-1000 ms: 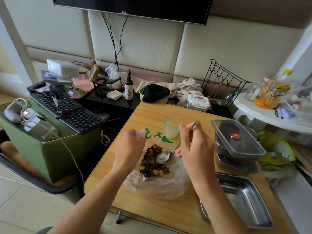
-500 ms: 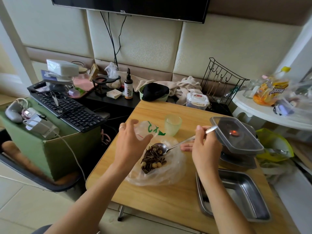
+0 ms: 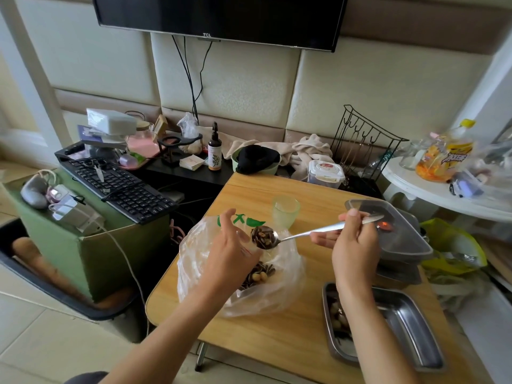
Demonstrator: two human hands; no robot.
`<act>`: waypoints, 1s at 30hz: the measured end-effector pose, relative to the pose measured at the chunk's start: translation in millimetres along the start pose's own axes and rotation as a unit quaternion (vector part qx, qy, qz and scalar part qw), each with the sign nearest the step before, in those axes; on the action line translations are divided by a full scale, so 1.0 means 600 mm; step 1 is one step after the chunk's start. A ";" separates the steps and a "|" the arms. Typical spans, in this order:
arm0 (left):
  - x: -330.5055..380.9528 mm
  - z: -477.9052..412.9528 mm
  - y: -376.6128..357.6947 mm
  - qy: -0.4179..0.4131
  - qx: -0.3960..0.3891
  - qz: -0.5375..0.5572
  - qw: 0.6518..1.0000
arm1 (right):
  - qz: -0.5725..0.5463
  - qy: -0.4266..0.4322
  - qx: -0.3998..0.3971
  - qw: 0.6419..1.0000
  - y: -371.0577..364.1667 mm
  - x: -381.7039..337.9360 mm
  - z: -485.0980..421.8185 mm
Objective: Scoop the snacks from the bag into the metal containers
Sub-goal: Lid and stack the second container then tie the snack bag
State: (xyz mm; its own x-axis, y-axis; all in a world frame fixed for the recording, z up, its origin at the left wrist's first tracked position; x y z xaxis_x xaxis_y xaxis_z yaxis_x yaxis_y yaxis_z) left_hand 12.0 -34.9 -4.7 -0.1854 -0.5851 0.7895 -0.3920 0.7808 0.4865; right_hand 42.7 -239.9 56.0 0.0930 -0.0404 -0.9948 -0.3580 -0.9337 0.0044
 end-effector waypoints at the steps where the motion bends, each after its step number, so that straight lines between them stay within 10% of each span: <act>1: -0.002 -0.003 -0.005 0.012 -0.013 0.003 1.000 | -0.008 0.009 -0.002 1.000 0.002 -0.004 0.002; 18: -0.010 -0.028 -0.030 -0.002 0.007 -0.004 1.000 | 0.060 0.389 -0.119 0.912 -0.012 -0.049 0.043; 30: -0.045 -0.014 -0.037 0.121 -0.082 -0.111 0.983 | 0.089 0.406 -0.124 0.901 -0.017 -0.036 0.041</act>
State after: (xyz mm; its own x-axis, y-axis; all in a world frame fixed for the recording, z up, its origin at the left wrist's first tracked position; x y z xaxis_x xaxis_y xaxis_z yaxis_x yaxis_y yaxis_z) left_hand 33.0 -34.4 -33.6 0.1166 -0.6906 0.7137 -0.2442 0.6766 0.6946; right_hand 21.6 -220.6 74.7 0.7401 -0.3508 -0.5738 -0.2257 -0.9333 0.2795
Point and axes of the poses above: each hand's wrist, its own z-axis away from the middle knuckle, its own y-axis out of the back of the hand, x = y × z, the point moved 2 cm from there along -z, towards the middle knuckle, and after that the axes turned 7 degrees about -y, right-handed, at the moved point
